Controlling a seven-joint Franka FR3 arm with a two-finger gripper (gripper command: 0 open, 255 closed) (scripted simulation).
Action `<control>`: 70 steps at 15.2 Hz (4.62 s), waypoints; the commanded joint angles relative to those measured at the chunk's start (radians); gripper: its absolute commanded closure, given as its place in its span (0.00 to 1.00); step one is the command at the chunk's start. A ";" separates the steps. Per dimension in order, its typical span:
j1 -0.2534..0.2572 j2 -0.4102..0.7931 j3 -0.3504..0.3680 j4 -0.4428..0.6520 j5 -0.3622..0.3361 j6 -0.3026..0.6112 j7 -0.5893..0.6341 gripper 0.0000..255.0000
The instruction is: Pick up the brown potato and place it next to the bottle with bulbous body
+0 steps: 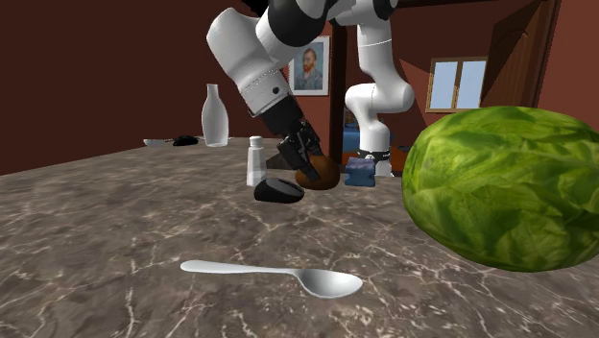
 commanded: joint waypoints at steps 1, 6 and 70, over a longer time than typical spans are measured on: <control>0.000 0.001 0.000 0.000 0.000 0.000 0.000 1.00; -0.001 -0.020 -0.001 0.011 -0.004 -0.030 0.013 1.00; -0.108 -0.152 -0.046 0.615 -0.001 -0.757 0.195 1.00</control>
